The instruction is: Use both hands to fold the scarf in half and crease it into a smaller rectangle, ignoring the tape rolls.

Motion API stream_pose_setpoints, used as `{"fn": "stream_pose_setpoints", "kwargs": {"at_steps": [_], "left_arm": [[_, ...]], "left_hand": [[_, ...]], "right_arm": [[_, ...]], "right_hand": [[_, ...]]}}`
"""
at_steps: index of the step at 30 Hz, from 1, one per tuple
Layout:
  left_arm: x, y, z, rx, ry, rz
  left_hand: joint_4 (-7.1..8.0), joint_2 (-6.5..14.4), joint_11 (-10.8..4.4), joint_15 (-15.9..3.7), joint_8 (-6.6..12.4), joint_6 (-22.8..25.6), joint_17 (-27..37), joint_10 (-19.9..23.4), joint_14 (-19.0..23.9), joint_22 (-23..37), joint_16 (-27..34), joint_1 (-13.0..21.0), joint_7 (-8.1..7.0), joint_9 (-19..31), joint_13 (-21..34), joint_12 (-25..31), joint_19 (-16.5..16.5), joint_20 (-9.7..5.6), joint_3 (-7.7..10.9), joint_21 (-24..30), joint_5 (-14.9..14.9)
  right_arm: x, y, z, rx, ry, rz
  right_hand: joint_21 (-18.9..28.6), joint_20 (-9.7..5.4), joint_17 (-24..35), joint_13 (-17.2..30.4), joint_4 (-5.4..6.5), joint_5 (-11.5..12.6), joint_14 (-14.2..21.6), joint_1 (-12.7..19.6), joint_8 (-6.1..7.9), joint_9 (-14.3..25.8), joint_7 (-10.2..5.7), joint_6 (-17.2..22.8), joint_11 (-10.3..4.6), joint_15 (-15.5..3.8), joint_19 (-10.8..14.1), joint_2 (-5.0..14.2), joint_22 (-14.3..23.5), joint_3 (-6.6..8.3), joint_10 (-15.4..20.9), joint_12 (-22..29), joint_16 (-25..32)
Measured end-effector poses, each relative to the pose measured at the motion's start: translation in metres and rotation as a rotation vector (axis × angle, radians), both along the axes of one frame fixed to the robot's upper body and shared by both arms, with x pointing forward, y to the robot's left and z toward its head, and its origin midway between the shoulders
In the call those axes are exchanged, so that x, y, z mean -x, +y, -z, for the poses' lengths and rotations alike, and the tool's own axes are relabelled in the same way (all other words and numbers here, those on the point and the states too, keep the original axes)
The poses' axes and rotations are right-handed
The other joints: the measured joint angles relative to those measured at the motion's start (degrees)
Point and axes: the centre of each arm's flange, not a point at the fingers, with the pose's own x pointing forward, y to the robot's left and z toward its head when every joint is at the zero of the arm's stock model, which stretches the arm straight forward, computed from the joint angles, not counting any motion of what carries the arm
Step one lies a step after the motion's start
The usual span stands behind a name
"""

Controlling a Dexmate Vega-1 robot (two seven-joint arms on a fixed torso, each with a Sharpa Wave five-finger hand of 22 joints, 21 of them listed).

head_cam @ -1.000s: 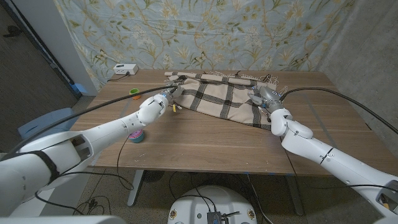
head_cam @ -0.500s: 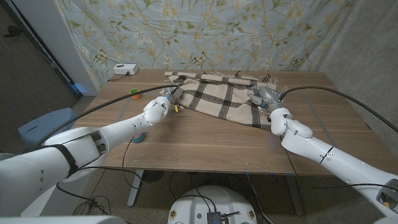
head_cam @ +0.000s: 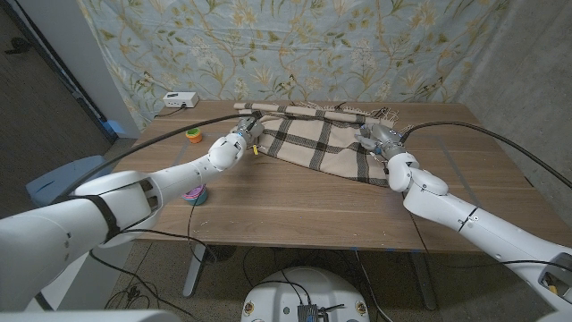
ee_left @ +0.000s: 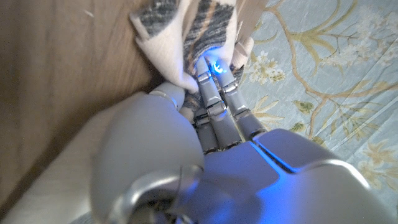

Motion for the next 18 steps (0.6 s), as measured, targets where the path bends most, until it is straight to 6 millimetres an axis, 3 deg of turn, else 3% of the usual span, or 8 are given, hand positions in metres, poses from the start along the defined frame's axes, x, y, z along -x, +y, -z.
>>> {"fn": "stream_pose_setpoints", "kwargs": {"at_steps": [4, 7, 8, 10, 11, 12, 18], "left_arm": [[0.004, 0.001, -0.005, -0.02, -0.062, 0.039], [0.008, 0.002, -0.012, -0.039, -0.105, 0.064], [0.011, 0.0, -0.015, -0.055, -0.137, 0.085], [0.013, 0.001, -0.019, -0.069, -0.159, 0.098], [0.015, 0.001, -0.023, -0.083, -0.184, 0.111], [0.015, 0.002, -0.025, -0.085, -0.186, 0.11], [0.027, 0.0, -0.049, -0.176, -0.308, 0.18]], "left_hand": [[0.0, -0.3, -0.64, -0.55, 0.52, 1.2, 0.9, 0.7, 0.7, -0.2, 0.1, 0.3, -0.25, 1.7, 0.6, 0.2, 0.0, -0.1, 0.0, 0.9, -0.1], [0.15, -0.3, -1.56, -1.89, 0.53, 9.6, 1.6, 1.6, 2.1, -0.2, 0.1, 0.3, -1.65, 2.0, 1.3, 0.4, 0.0, -0.69, 0.14, 1.2, -0.2], [0.23, -0.3, -1.59, -2.48, 0.53, 10.9, 1.8, 1.6, 2.6, -0.3, 0.3, 0.3, -2.73, 2.2, 1.7, 0.4, 0.0, -0.69, 0.22, 1.5, -0.2], [0.24, -0.3, -2.64, -2.85, 0.52, 14.7, 2.1, 2.5, 2.7, -0.4, 0.4, 0.3, -6.5, 2.2, 2.1, 0.4, 0.0, -0.69, 0.22, 1.7, -0.2], [0.24, -0.3, -2.95, -2.97, 0.53, 18.1, 2.3, 2.5, 2.7, -0.4, 0.4, 0.3, -9.89, 2.5, 2.1, 0.4, 0.2, -0.82, 0.22, 1.9, -0.3], [0.24, -0.3, -3.74, -2.98, 0.75, 19.3, 2.6, 3.3, 2.7, -0.5, 0.4, 0.3, -11.11, 2.7, 2.1, 0.4, 0.4, -1.02, 0.22, 2.3, -0.4], [0.47, -0.8, -3.74, -3.53, 1.58, 20.0, 5.6, 3.3, 3.2, -1.6, 1.7, 0.4, -11.76, 3.9, 2.1, 0.6, 0.5, -1.83, -0.01, 3.3, 0.1]], "right_arm": [[-0.009, 0.006, 0.005, 0.015, 0.05, -0.024], [-0.015, 0.01, 0.007, 0.024, 0.079, -0.041], [-0.019, 0.012, 0.009, 0.031, 0.093, -0.046], [-0.022, 0.015, 0.011, 0.037, 0.11, -0.057], [-0.025, 0.016, 0.013, 0.043, 0.121, -0.061], [-0.025, 0.017, 0.013, 0.045, 0.126, -0.067], [-0.035, 0.023, 0.019, 0.067, 0.168, -0.082]], "right_hand": [[-1.9, -0.53, -0.6, -0.4, 2.25, 0.2, -3.1, -4.1, 0.0, 0.0, -0.6, 0.4, -0.27, 0.04, -2.1, 0.28, 0.0, -1.35, -1.5, 0.0, 0.0], [-2.7, -0.59, -0.9, -0.5, 2.96, 0.3, -4.3, -5.8, 0.0, 0.0, -1.01, 0.8, -0.28, 0.5, -3.1, 0.36, 0.0, -2.06, -1.5, 0.0, 0.0], [-2.7, -0.58, -0.9, -0.6, 3.02, 0.3, -4.5, -5.8, 0.0, 0.0, -1.01, 0.8, -0.28, 0.72, -3.4, 0.31, 0.0, -2.12, -1.5, 0.0, 0.0], [-3.0, -0.71, -1.1, -0.6, 3.21, 0.3, -4.8, -6.3, 0.09, 0.0, -1.01, 0.8, -0.12, 0.54, -3.5, 0.32, 0.0, -2.31, -1.6, 0.0, 0.0], [-3.1, -0.71, -1.1, -0.6, 3.27, 0.3, -4.9, -6.5, 0.25, 0.0, -1.12, 1.0, -0.08, 0.48, -3.5, 0.1, 0.0, -2.37, -1.7, 0.0, 0.0], [-3.2, -0.71, -1.1, -0.6, 3.27, 0.3, -5.1, -6.9, 0.27, 0.0, -1.06, 1.2, -0.08, 0.67, -3.5, 0.46, 0.0, -2.37, -1.7, 0.0, 0.0], [-3.6, -0.81, -1.6, -0.8, 3.5, 0.7, -4.5, -7.6, 0.27, 0.0, -0.35, 2.3, -0.17, 0.96, -3.7, 0.29, -0.2, -2.6, -1.1, 0.5, 0.3]]}}
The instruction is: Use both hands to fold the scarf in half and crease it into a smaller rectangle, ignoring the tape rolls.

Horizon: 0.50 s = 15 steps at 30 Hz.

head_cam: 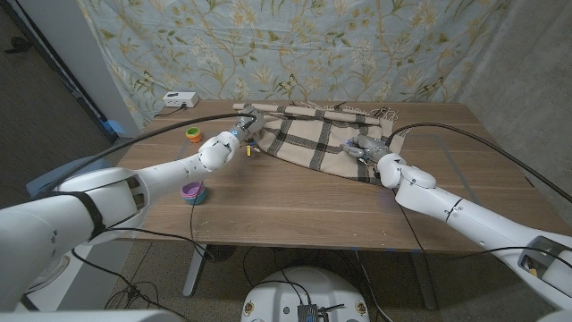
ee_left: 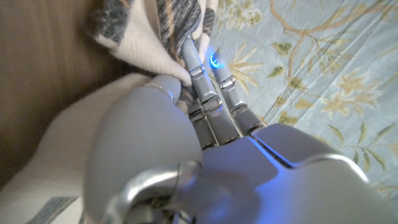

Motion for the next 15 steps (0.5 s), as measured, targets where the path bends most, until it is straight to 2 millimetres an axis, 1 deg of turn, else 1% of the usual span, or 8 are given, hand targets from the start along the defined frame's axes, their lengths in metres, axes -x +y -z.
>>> {"fn": "stream_pose_setpoints", "kwargs": {"at_steps": [1, 6, 8, 9, 10, 13, 14, 15], "left_arm": [[0.001, 0.0, -0.001, -0.005, -0.005, 0.003], [0.004, 0.002, -0.021, -0.049, -0.057, 0.01], [0.004, 0.005, -0.029, -0.059, -0.066, 0.0], [0.003, 0.006, -0.032, -0.063, -0.07, -0.004], [0.012, -0.006, -0.034, -0.167, -0.14, 0.067], [0.013, -0.008, -0.044, -0.205, -0.168, 0.077], [0.019, -0.015, -0.045, -0.26, -0.209, 0.123], [0.019, -0.015, -0.051, -0.267, -0.216, 0.118]], "left_hand": [[0.06, -0.2, 0.0, 0.0, 0.12, 0.0, 0.5, 0.0, 0.0, -0.2, 0.2, -0.2, -0.03, 0.3, 0.0, 0.1, 0.0, 0.0, -0.06, 0.2, 0.3], [0.17, -0.5, -0.12, -0.1, 0.47, -0.3, 2.3, 0.1, 0.1, -0.8, 0.4, -0.5, -0.57, 1.0, 0.0, 0.1, -0.3, -0.3, -0.17, 0.2, 0.5], [0.28, -0.5, -0.58, -0.1, 0.66, -0.5, 2.8, 0.0, 0.1, -1.0, 0.4, -0.5, -0.86, 1.4, 0.0, 0.1, -0.3, -0.3, -0.05, 0.2, 0.8], [0.39, -0.6, -0.61, -0.1, 0.67, -0.6, 3.0, 0.0, 0.1, -1.0, 0.4, -0.6, -0.96, 1.5, 0.0, 0.1, -0.3, -0.3, 0.05, 0.2, 0.8], [0.39, -0.6, -0.61, -0.1, 0.84, -0.6, 3.3, 0.0, 0.1, -1.0, 0.4, -0.6, -0.96, 1.6, 0.0, 0.2, -0.3, -0.3, 0.06, 0.2, 0.8], [0.39, -0.6, -0.62, -0.09, 1.06, -0.6, 3.8, 0.0, 0.1, -1.3, 0.5, -0.6, -0.96, 1.9, 0.0, 0.4, -0.6, -0.6, 0.06, 0.2, 0.9], [0.4, -0.6, -0.62, -0.09, 1.06, -0.6, 3.9, 0.0, 0.1, -1.3, 0.6, -0.6, -0.96, 2.0, 0.0, 0.4, -0.6, -0.6, 0.06, 0.2, 1.0], [0.4, -0.6, -0.62, -0.09, 1.06, -0.6, 3.9, 0.0, 0.1, -1.3, 0.6, -0.6, -0.96, 2.0, 0.0, 0.4, -0.6, -0.6, 0.06, 0.2, 1.0]], "right_arm": [[0.0, 0.0, 0.0, 0.0, 0.001, 0.0], [-0.004, 0.003, 0.004, 0.011, 0.025, -0.018], [-0.003, 0.004, 0.004, 0.012, 0.03, -0.025], [-0.004, 0.013, 0.004, 0.02, 0.033, -0.041], [-0.009, 0.004, 0.011, 0.023, 0.05, -0.02], [-0.01, 0.005, 0.013, 0.026, 0.06, -0.026], [-0.011, 0.003, 0.016, 0.03, 0.068, -0.023], [-0.011, 0.004, 0.017, 0.032, 0.071, -0.026]], "right_hand": [[-0.2, 0.02, 0.0, -0.1, 0.0, 0.0, 0.2, -0.2, 0.0, 0.0, 0.08, 0.1, 0.1, 0.0, 0.0, -0.19, 0.0, 0.0, 0.1, 0.0, 0.0], [-0.3, 0.13, -0.3, -0.1, 0.0, 0.2, 0.5, -0.5, 0.0, 0.0, 0.17, 0.2, 0.1, -0.09, 0.1, 0.1, 0.0, 0.0, 0.1, 0.0, 0.4], [-0.3, 0.11, -0.3, -0.1, 0.0, 0.2, 0.5, -0.5, 0.0, 0.0, 0.17, 0.2, 0.1, -0.09, 0.1, 0.1, 0.0, 0.0, 0.1, 0.0, 0.4], [-0.3, 0.1, -0.5, -0.1, 0.0, 0.2, 0.5, -0.5, 0.0, 0.0, 0.17, 0.2, 0.31, -0.09, 0.2, 0.1, 0.0, 0.0, 0.3, 0.0, 0.4], [-0.3, 0.07, -0.5, -0.1, 0.0, 0.2, 0.7, -0.5, 0.0, 0.0, 0.22, 0.2, 0.32, 0.13, 0.2, 0.1, 0.0, 0.0, 0.5, 0.0, 0.4], [-0.3, -0.22, -0.8, -0.1, -0.03, 0.2, 1.3, -0.7, 0.0, 0.0, 0.48, 0.5, 0.41, 0.14, 0.5, 0.28, 0.0, 0.03, 0.8, 0.4, 0.4], [-0.3, -0.22, -0.8, -0.1, -0.19, 0.2, 1.5, -0.7, 0.0, 0.0, 0.48, 0.5, 0.49, 0.3, 0.5, 0.28, 0.0, 0.19, 0.9, 0.4, 0.5], [-0.4, -0.23, -0.9, -0.1, -0.25, 0.2, 1.8, -0.7, 0.0, 0.0, 0.48, 0.5, 0.5, 0.23, 0.5, 0.33, 0.0, 0.25, 0.9, 0.4, 0.8]]}}
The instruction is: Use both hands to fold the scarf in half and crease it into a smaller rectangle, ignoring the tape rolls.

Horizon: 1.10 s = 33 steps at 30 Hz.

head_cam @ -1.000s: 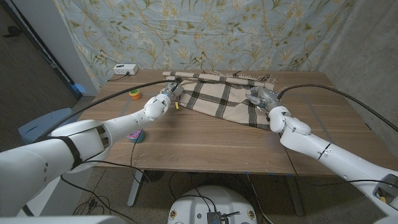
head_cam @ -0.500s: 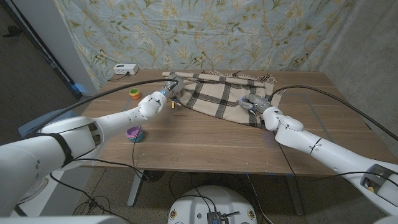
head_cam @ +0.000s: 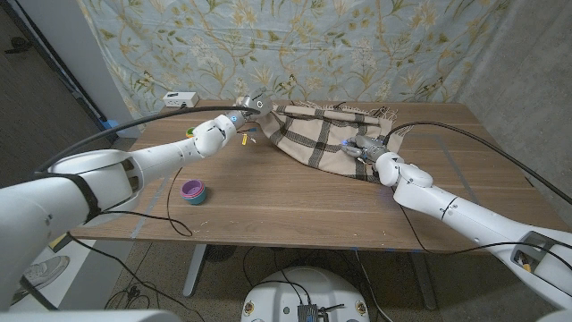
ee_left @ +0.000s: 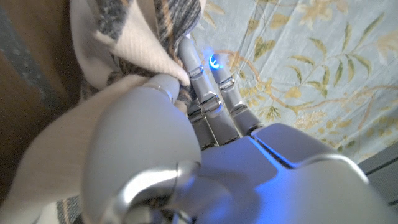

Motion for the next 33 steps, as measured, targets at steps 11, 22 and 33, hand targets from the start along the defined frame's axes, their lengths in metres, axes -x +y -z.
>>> {"fn": "stream_pose_setpoints", "kwargs": {"at_steps": [11, 22, 33], "left_arm": [[0.019, -0.027, -0.041, -0.18, -0.161, 0.098], [0.036, -0.058, -0.078, -0.303, -0.287, 0.192], [0.047, -0.093, -0.096, -0.375, -0.343, 0.282]], "left_hand": [[0.05, -0.3, -0.1, 0.22, 0.03, -0.1, 1.2, -0.1, -0.4, -0.3, 0.0, -0.3, -0.51, 0.0, 0.0, 0.0, 0.0, 0.0, 0.05, 0.0, 0.0], [0.23, -0.3, -0.2, 0.23, 0.03, -0.1, 1.9, 0.0, -0.4, -0.3, 0.0, -0.3, -0.51, -0.2, 0.0, 0.0, 0.0, 0.01, 0.23, 0.0, 0.2], [0.23, -0.3, -0.2, 0.44, 0.02, -0.1, 2.6, 0.0, -0.6, -0.5, 0.0, -0.3, -0.51, -0.2, 0.0, -0.1, 0.0, 0.01, 0.22, 0.0, 0.2]], "right_arm": [[0.003, 0.0, 0.015, 0.028, 0.026, -0.028], [0.014, 0.004, 0.034, 0.068, 0.037, -0.066], [0.021, 0.006, 0.047, 0.091, 0.043, -0.09]], "right_hand": [[-0.2, -0.01, -0.7, -0.4, -0.24, 0.4, 1.0, 0.0, -0.07, -0.2, 0.22, 0.2, 0.6, -0.02, 0.0, 0.0, -7.7, 0.24, 0.8, 0.5, 0.2], [-0.3, -1.04, -1.3, -0.4, -0.71, 0.4, 2.0, 0.0, -0.02, -0.5, 0.21, 0.2, 0.82, -0.4, -1.1, 0.0, -7.7, 0.71, 1.4, 0.2, 0.8], [-4.8, -1.24, -4.1, -0.5, -0.88, 0.4, 2.0, 0.0, -0.45, -0.5, 0.43, -0.3, 0.91, -0.44, -1.3, 0.0, -7.7, 0.87, 1.3, 0.3, 0.7]]}}
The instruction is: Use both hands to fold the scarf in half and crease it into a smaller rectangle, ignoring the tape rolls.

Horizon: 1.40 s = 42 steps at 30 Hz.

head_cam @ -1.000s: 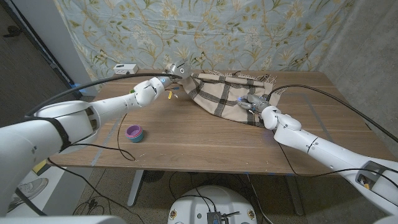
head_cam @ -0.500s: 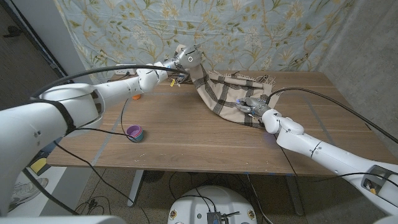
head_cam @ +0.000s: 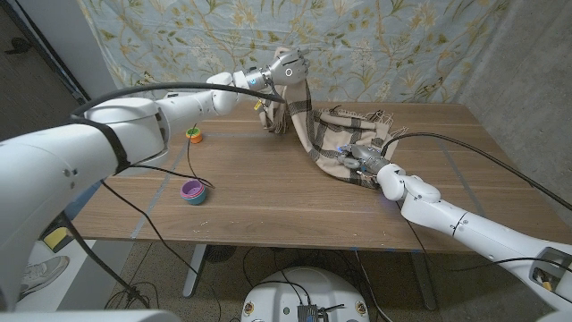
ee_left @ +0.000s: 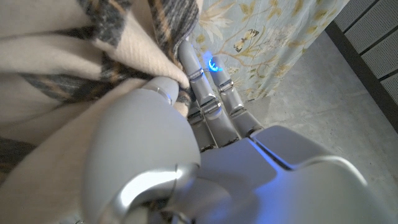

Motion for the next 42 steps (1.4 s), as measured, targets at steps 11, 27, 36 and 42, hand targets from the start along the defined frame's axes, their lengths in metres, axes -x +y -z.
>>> {"fn": "stream_pose_setpoints", "kwargs": {"at_steps": [11, 27, 36, 42], "left_arm": [[0.015, -0.04, -0.006, -0.071, -0.015, 0.091], [0.044, -0.096, 0.003, -0.198, 0.02, 0.231], [0.059, -0.115, 0.011, -0.246, 0.067, 0.3], [0.067, -0.124, 0.022, -0.272, 0.13, 0.349]], "left_hand": [[0.24, -0.2, -0.3, 0.0, 0.0, -0.2, 0.8, 0.1, 0.0, 0.0, 0.0, -0.7, -0.21, 0.0, 0.0, -0.1, 0.0, 0.0, 0.24, 0.0, 0.0], [0.24, -0.3, -0.4, 0.01, 0.19, -0.2, 1.6, 0.0, 0.0, 0.0, 0.0, -0.9, -0.21, -0.3, 0.0, 0.1, 0.0, 0.0, 0.25, 0.0, 0.0], [0.24, -0.3, -0.4, 0.02, 0.18, -0.2, 2.1, 0.0, 0.0, 0.0, -0.2, -0.9, -0.21, -0.3, 0.0, 0.1, 0.0, 0.01, 0.24, 0.0, 0.0], [-0.02, -0.5, -0.67, -0.04, 0.18, -0.2, 2.4, 0.3, -0.2, 0.0, -0.5, -1.1, -0.21, -0.4, 0.0, -0.2, 0.0, 0.01, 0.5, 0.2, -0.1]], "right_arm": [[0.002, 0.006, 0.005, 0.009, -0.002, -0.028], [-0.002, 0.013, 0.007, 0.012, -0.005, -0.047], [-0.003, 0.014, 0.006, 0.014, -0.009, -0.049], [-0.004, 0.015, 0.005, 0.017, -0.013, -0.049]], "right_hand": [[-1.3, 0.0, 0.0, 0.0, -0.39, 0.0, 0.0, 0.0, 0.02, 0.0, 0.09, -0.1, 0.0, 0.0, 0.0, 0.0, 0.0, 0.39, 0.0, 0.0, -0.4], [-1.3, -0.31, 0.0, 0.0, -0.63, 0.0, -0.3, 0.0, 0.02, 0.0, 0.38, -0.4, -0.01, 0.09, -0.3, 0.0, 0.0, 0.63, 0.0, -0.3, -0.4], [-1.3, -0.31, 0.0, 0.0, -0.39, 0.0, -0.3, 0.0, -0.01, 0.0, 0.29, -0.5, -0.02, 0.09, -0.3, 0.0, 0.0, 0.86, 0.0, -0.3, -0.6], [-1.3, -0.31, 0.0, 0.0, -0.39, 0.0, -0.3, 0.0, -0.02, 0.0, 0.39, -0.6, -0.03, 0.09, -0.3, 0.0, 0.0, 0.86, 0.0, -0.3, -0.6]]}}
